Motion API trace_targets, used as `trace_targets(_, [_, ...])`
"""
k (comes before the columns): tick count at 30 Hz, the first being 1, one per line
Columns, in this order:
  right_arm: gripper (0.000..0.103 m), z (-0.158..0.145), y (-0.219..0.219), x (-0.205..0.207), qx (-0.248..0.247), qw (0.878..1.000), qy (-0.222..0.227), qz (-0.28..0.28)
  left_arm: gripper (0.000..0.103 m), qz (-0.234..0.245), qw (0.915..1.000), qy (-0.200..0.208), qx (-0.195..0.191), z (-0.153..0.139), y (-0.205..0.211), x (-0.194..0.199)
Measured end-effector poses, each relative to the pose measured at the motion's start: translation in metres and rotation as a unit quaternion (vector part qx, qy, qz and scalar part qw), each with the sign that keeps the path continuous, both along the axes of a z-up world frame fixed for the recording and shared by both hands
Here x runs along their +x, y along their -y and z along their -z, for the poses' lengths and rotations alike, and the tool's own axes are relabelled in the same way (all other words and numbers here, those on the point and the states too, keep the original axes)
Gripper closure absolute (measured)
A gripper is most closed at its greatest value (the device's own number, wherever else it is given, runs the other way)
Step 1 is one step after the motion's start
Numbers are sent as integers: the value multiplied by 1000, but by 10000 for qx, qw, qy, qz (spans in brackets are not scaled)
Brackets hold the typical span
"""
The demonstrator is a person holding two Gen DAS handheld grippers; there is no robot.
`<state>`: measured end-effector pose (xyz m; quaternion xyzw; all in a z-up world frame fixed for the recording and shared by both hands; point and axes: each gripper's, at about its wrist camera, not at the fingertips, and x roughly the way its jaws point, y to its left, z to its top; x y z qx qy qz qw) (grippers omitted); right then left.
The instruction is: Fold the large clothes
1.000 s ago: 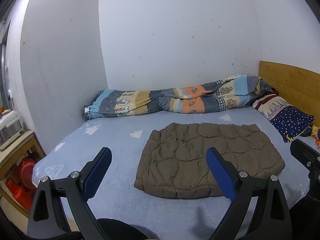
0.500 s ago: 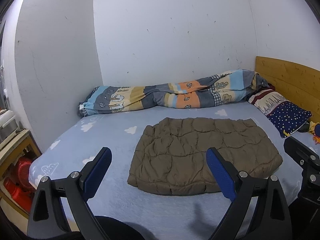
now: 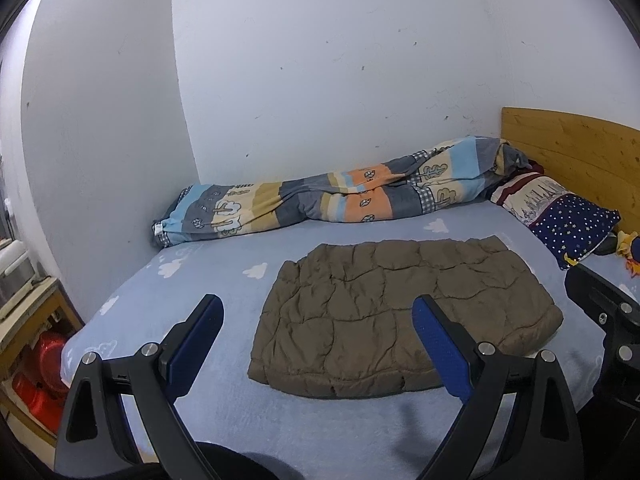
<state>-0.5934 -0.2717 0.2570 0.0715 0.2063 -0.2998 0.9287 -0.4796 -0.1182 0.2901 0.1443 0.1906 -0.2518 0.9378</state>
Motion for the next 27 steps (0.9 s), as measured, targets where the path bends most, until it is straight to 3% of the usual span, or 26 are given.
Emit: trace_targets(27, [0, -5, 20, 0, -5, 9999, 46, 158, 8, -15, 9998, 89, 150, -1, 15, 1])
